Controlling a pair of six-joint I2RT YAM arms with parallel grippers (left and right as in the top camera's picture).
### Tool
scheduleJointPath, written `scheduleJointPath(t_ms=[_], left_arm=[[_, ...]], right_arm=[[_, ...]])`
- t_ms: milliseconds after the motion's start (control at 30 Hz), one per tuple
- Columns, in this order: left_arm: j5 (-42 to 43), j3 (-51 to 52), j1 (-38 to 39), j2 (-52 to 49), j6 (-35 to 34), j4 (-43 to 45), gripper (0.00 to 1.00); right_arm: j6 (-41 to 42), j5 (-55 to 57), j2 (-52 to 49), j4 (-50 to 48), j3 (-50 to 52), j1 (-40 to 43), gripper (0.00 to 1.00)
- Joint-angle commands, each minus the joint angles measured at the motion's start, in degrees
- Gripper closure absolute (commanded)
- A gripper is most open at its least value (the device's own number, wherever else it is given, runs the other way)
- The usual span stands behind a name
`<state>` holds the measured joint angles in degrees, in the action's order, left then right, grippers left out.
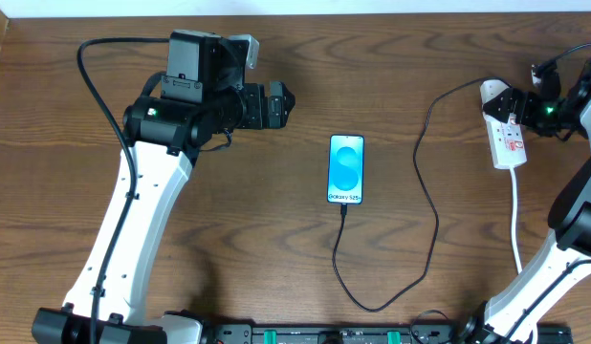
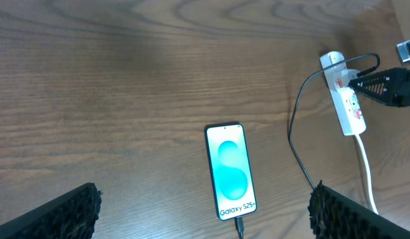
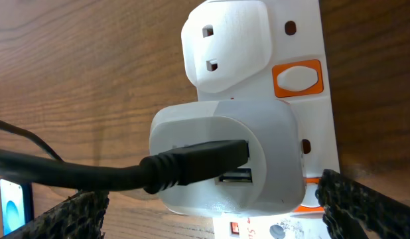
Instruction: Plug charger to phone and switch on socket
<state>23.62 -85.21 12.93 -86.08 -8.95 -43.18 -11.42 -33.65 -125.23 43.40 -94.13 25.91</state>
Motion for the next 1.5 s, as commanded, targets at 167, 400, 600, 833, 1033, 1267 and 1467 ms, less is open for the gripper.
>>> scheduleJointPath(t_ms=[167, 400, 600, 833, 1033, 1267, 1467], left_arm=[[-0.33, -0.11, 0.00, 0.63, 0.79, -0.09, 0.00], [-0.35, -0.11, 0.00, 0.63, 0.79, -0.09, 0.00], [-0.33, -0.11, 0.00, 0.63, 0.79, -0.09, 0.00], [-0.33, -0.11, 0.00, 0.63, 0.79, -0.09, 0.00], [-0.35, -0.11, 0.00, 0.63, 0.79, -0.09, 0.00], [-0.35, -0.11, 0.00, 0.63, 0.79, -0.09, 0.00], [-0.33, -0.11, 0.00, 0.63, 0.79, -0.09, 0.00]], right_arm=[[4.11, -1.46, -1.16, 1.62, 2.86, -1.36, 0.01], [4.11, -6.88, -1.16, 0.70, 5.20, -1.44, 0.01], [4.11, -9.29, -1.16, 1.33, 5.60, -1.53, 0.01], [4.11, -10.40, -1.16, 2.56, 5.62, -1.60, 0.01], [7.91, -4.35, -1.16, 1.68, 5.60, -1.36, 0.01], [12.15, -1.46, 0.02, 1.86, 5.09, 0.70, 0.01], [19.67, 13.16, 7.34, 4.52, 5.09, 1.03, 0.01]])
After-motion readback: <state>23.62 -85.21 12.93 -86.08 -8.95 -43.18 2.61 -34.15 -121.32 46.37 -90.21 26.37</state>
